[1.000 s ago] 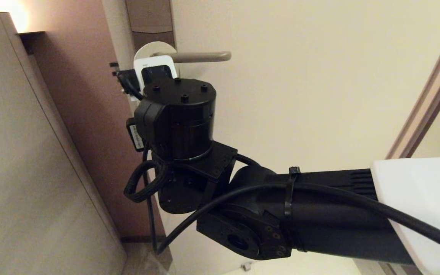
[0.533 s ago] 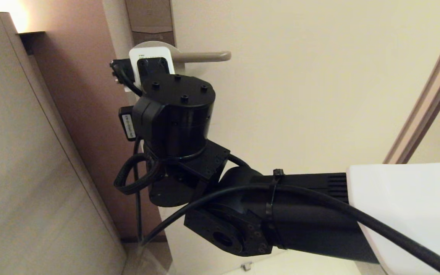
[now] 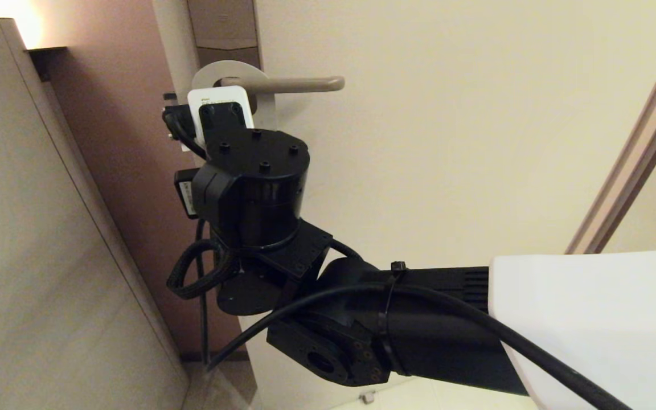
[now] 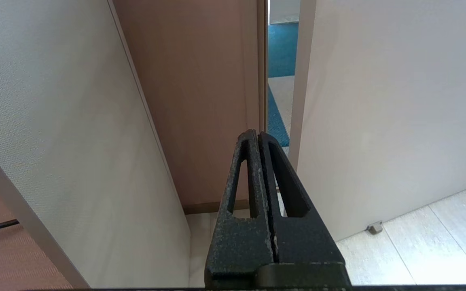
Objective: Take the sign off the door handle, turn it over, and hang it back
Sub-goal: Hang the sign back with the other side facing out
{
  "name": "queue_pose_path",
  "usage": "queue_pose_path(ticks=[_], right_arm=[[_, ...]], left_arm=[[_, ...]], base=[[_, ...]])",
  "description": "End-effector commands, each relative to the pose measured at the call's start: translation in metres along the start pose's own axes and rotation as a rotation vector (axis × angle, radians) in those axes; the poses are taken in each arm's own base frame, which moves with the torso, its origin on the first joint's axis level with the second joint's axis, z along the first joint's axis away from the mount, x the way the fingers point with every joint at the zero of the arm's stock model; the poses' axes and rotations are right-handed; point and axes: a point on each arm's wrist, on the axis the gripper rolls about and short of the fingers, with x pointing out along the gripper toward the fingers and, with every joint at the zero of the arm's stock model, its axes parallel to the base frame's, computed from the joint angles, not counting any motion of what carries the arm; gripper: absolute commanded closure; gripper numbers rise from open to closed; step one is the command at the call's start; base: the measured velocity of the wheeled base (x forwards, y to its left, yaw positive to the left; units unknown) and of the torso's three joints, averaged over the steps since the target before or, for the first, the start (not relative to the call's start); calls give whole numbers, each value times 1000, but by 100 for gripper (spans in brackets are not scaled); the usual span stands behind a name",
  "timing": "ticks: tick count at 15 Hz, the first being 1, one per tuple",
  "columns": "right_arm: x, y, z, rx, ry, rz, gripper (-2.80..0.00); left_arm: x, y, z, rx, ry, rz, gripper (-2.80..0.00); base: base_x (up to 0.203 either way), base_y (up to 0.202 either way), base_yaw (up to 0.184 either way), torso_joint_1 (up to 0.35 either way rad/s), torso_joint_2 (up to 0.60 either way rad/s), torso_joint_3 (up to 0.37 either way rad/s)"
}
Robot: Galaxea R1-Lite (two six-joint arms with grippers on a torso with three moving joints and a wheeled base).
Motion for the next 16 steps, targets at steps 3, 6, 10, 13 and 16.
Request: queue_pose_path(ticks=[3, 6, 10, 13, 16], right_arm=[[-9, -8, 3, -34, 25, 1, 0], [-23, -21, 5, -83, 71, 9, 0], [-50, -46, 11, -142, 128, 6, 0], [-68, -73, 18, -196, 158, -11, 0], [-78, -100, 28, -224, 155, -46, 0]], left_arm=[[0, 0, 0, 0, 1, -1, 0], [0, 0, 0, 0, 1, -2, 0], [0, 0, 0, 0, 1, -1, 0], [0, 0, 0, 0, 1, -1, 0], [0, 0, 0, 0, 1, -2, 0]], base=[[0, 0, 0, 0, 0, 0], [0, 0, 0, 0, 0, 0], [0, 0, 0, 0, 0, 0], [0, 0, 0, 0, 0, 0], [0, 0, 0, 0, 0, 0]])
